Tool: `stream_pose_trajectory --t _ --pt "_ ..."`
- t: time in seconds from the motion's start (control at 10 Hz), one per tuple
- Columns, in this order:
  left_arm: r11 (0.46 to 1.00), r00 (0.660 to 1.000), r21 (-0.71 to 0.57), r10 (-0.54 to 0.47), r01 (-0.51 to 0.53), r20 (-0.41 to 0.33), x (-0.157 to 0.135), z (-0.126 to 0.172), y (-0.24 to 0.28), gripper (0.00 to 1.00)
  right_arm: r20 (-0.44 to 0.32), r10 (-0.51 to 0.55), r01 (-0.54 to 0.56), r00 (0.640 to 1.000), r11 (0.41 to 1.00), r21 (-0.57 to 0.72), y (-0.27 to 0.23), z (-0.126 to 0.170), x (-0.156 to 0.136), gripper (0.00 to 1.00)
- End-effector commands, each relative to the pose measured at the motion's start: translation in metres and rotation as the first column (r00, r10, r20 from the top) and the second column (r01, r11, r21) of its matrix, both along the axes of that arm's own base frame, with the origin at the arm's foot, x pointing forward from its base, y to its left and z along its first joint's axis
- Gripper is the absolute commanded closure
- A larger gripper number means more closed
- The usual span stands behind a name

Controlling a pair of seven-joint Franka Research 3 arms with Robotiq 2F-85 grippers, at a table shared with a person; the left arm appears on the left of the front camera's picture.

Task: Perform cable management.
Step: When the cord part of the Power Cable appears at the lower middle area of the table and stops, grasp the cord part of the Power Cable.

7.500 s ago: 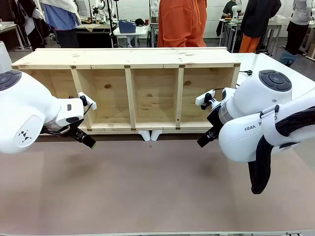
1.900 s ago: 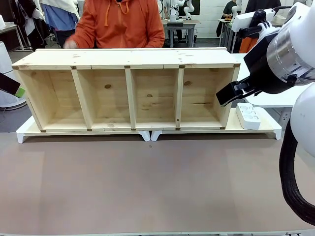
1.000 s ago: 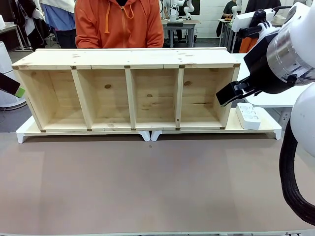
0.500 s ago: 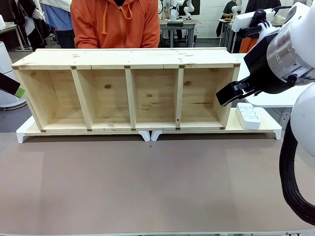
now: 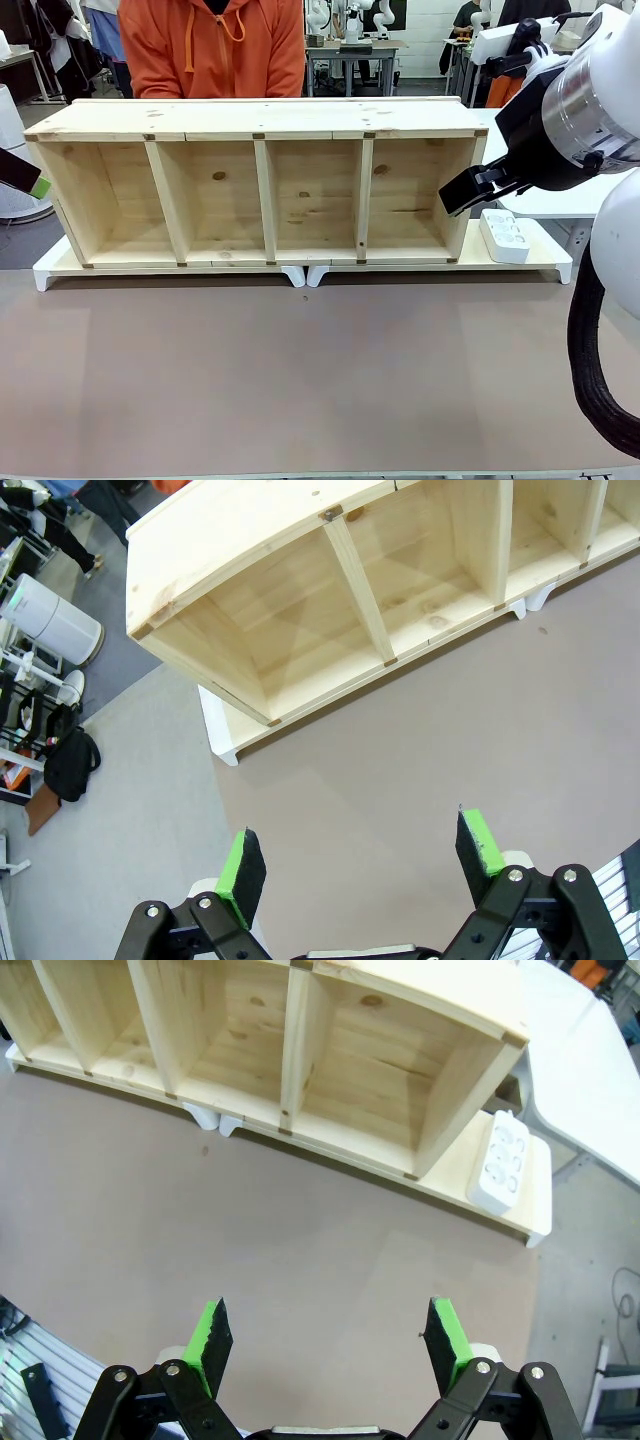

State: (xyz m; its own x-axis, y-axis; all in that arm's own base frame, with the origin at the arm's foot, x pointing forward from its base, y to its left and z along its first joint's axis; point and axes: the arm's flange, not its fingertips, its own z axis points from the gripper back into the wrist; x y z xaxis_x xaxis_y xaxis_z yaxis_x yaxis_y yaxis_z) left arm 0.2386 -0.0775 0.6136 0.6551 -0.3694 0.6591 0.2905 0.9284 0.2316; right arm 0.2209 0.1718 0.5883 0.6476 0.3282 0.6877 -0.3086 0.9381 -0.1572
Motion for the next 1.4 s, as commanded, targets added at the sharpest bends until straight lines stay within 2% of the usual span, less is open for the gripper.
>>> stream_pose_trajectory --t 0.0,1.3 --pt "1.0 1.0 -0.002 0.003 -0.003 0.002 0.0017 -0.0003 -0.0009 0.0 0.001 0.004 -0.004 1.0 1.0 -0.007 0.0001 -0.0003 0.0002 0.0" --pt "1.0 1.0 -0.002 0.003 -0.003 0.002 0.0017 -0.0003 -0.0009 0.0 0.001 0.004 -0.004 1.0 1.0 -0.007 0.0001 -0.0003 0.0002 0.0"
